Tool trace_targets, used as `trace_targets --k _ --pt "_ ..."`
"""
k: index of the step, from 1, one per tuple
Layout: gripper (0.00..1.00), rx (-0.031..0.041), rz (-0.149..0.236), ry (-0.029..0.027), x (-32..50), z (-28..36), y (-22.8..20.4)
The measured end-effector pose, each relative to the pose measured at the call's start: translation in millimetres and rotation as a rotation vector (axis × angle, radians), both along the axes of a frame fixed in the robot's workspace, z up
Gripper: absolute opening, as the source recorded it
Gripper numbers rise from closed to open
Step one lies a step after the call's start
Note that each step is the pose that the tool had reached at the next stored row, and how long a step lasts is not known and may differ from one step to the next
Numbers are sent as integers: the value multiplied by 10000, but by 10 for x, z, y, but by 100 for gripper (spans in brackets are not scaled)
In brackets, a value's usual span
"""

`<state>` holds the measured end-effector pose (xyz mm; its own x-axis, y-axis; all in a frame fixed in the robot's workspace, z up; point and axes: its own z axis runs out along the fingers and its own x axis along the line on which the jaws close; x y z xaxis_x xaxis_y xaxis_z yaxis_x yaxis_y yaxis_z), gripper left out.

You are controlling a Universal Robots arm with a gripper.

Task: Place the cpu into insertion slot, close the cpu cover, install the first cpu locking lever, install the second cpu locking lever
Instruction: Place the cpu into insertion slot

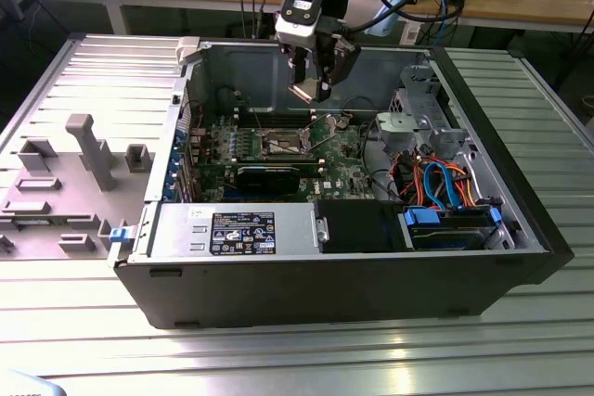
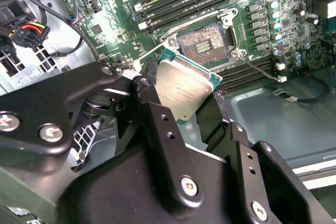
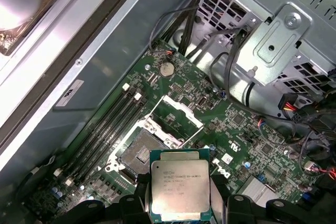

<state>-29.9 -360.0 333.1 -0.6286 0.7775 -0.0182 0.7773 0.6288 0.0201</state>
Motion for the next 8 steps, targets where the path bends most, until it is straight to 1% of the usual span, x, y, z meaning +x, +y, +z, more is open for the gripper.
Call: trace_targets --k 8 --pt "55 -14 -112 0 0 -3 0"
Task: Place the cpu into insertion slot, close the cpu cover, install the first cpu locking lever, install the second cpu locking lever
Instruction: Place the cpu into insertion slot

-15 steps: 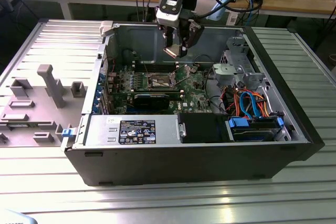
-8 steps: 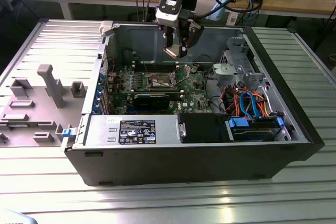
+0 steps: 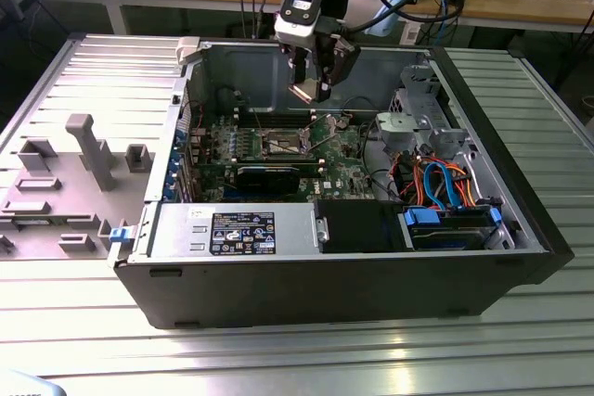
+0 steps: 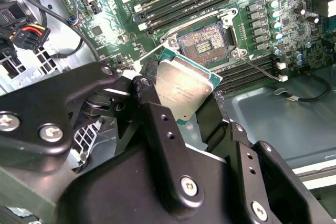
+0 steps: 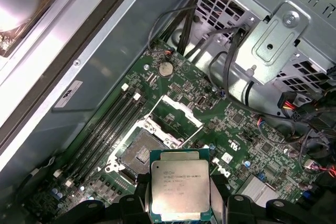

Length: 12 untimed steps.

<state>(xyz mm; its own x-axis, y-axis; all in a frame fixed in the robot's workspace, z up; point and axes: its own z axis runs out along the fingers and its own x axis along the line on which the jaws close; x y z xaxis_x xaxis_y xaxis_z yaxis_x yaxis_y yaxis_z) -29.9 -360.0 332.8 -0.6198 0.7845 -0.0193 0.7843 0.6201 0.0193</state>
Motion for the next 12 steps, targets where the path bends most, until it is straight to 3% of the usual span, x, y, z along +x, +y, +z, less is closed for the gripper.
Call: trace_targets --k 12 --pt "55 -22 -131 0 0 -3 0"
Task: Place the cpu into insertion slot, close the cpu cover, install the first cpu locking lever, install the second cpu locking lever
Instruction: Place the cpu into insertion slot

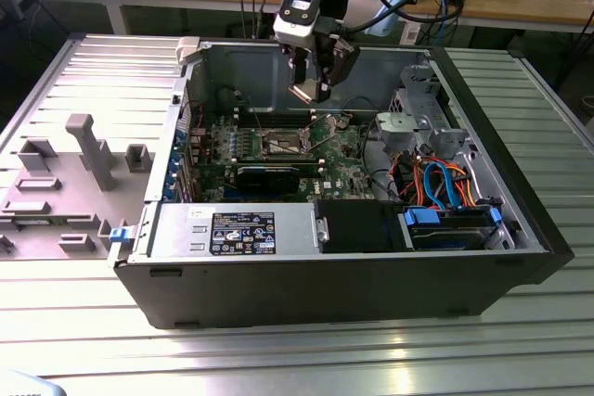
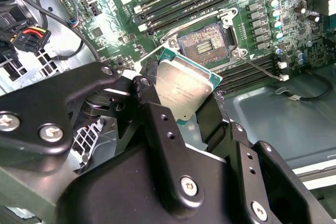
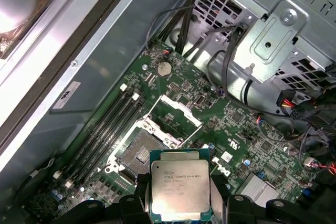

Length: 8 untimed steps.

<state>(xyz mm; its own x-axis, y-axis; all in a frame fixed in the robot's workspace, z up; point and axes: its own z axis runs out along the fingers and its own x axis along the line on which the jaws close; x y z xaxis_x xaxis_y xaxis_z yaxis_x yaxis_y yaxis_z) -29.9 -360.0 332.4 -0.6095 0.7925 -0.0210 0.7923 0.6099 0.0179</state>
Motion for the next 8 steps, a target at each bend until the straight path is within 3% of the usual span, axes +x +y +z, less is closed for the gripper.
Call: trace_targets --k 8 --pt "55 -23 -89 0 0 -2 0"
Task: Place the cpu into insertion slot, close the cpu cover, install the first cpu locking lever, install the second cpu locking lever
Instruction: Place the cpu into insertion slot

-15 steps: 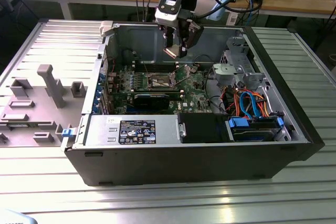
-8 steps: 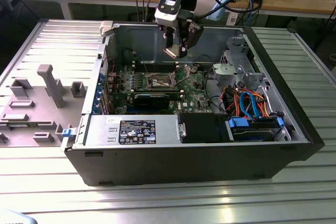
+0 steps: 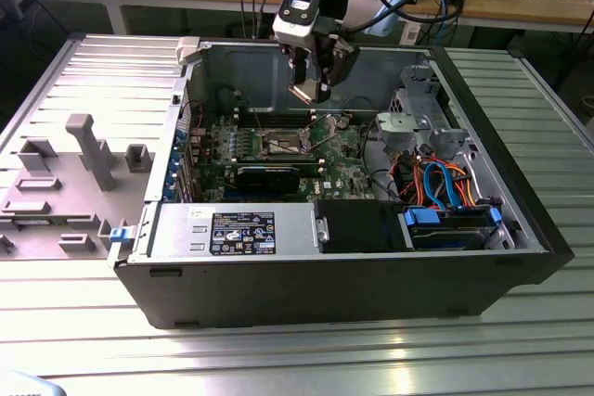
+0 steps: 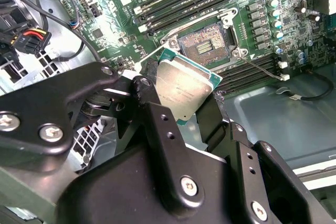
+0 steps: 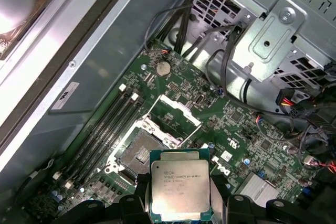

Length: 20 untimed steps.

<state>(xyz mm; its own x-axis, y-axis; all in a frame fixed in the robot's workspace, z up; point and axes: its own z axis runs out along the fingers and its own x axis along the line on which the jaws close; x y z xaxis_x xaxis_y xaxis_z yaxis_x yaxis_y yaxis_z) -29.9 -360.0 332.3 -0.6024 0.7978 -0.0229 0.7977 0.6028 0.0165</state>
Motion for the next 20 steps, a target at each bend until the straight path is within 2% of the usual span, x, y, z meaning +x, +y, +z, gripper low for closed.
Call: trace_targets --k 20 --pt "55 -70 -232 0 0 -5 0"
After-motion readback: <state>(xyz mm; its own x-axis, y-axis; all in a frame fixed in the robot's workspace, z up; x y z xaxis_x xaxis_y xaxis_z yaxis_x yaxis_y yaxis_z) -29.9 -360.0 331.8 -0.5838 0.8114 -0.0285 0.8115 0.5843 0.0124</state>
